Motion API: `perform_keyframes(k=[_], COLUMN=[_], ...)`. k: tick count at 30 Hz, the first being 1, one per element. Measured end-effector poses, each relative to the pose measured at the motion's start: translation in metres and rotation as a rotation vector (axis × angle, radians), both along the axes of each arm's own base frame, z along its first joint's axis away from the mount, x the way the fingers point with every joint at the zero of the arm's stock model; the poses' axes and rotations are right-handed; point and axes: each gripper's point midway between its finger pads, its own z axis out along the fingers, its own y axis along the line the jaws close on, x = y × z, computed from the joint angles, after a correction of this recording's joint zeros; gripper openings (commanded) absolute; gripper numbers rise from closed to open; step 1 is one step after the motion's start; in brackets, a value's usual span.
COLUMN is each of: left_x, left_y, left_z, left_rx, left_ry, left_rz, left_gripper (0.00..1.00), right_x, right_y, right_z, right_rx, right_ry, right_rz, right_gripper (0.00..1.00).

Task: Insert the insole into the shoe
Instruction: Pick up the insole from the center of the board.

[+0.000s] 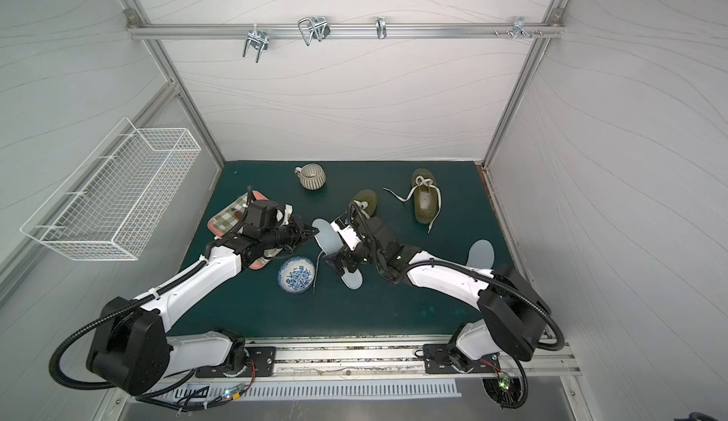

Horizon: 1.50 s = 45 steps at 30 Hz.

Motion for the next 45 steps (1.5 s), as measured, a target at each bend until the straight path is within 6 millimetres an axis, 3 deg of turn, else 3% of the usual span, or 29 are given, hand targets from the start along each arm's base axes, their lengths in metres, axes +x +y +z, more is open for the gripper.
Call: perform_keyframes(k=[7,13,18,28,38,45], left_x=[-0.001,-0.003,-0.005,-0.004,-0.004,-0.004], left_y=[0.002,0.003,0.005,0.003,0.001,0.001], left_z=[0.001,0.007,-0.002,-0.001,-0.003,-0.003], left_rx=[-0.007,-0.02,-0.018,-0.042,-0.066,-0.07], left_ry=[0.016,0.007,0.022,0.016,0.024,0.023], left_rz=[0.024,0.032,0.045,0.048,0.051,0.054], left_gripper=[0.0,0.0,0.0,0.0,0.0,0.0], right_x=[0.014,0.026,0.04,0.028,0.029,0.03], right_y=[0.01,0.013,0.009,0.018,0.028,0.031], right_z=[-0.021,-0.022,-0.018,-0.029,-0.032,-0.037], right_rx=[-0.051,-0.001,0.092,0.134,0.166,0.165], right_ry=[-0.069,-0.042,0.049,0.169,0.177,0.179], right_rz=[-0.057,-0.07,-0.076,-0.005,0.0,-0.013], right_gripper=[0.99,0.99,0.99,0.99,0.99,0.87])
